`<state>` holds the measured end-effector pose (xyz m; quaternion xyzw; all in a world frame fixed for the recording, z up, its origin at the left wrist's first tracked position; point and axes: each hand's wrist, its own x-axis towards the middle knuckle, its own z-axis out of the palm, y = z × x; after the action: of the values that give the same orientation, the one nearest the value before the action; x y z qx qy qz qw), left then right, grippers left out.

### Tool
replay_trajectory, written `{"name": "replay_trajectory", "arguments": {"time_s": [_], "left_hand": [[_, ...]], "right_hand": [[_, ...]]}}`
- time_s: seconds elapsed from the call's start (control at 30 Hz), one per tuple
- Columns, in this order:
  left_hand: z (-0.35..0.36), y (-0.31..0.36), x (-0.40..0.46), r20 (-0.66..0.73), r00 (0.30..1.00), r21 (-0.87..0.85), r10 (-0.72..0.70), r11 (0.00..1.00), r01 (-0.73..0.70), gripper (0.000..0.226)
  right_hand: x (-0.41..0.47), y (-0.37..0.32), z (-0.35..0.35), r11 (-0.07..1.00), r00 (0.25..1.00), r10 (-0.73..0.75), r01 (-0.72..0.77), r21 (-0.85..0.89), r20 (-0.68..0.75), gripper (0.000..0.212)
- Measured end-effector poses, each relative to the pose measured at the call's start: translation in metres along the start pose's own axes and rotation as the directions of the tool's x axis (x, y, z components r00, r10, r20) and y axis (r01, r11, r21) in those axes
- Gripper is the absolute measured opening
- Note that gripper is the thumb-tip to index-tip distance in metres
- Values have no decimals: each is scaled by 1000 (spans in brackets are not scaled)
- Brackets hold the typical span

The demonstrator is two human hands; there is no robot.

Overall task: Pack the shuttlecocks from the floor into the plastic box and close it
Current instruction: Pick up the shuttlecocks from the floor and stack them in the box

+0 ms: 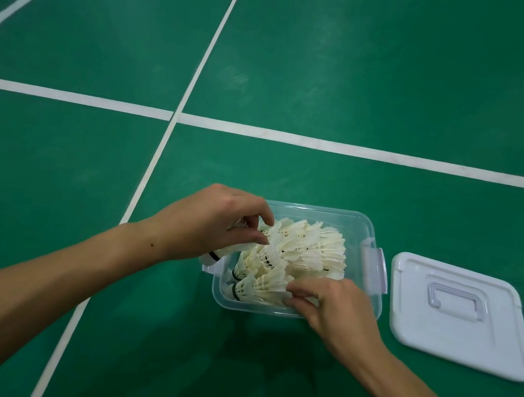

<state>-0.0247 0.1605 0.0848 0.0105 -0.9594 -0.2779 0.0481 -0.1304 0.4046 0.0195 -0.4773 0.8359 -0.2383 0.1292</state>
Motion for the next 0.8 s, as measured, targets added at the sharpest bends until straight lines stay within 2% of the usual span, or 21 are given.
{"name": "replay_trajectory", "arguments": {"time_s": [0.13, 0.27, 0.33, 0.5, 0.7, 0.8], "left_hand": [[0, 1, 1, 2, 1000, -8, -3, 1000, 3, 26], [1, 3, 3, 1, 1000, -34, -6, 999, 6, 28], [2, 4, 5, -6, 1000, -59, 1, 998, -2, 29], [7, 11, 12, -12, 999, -122, 33, 992, -34, 46], [15, 27, 33, 5, 999, -252, 52, 967, -49, 68], [21, 36, 46, 12, 998, -321, 67, 945, -59, 75]], "right_hand": [[21, 14, 1, 988, 944, 121, -145, 57, 307, 22], [32, 20, -12, 928, 872, 81, -243, 284, 482, 30], [28, 19, -23, 893, 856, 41, -263, 365, 515, 35], [17, 16, -39, 859, 911, 57, -253, 446, 408, 35], [20, 8, -69, 861, 987, 107, -153, 484, 122, 34], [24, 5, -71, 856, 993, 64, -104, 507, 96, 37]]}}
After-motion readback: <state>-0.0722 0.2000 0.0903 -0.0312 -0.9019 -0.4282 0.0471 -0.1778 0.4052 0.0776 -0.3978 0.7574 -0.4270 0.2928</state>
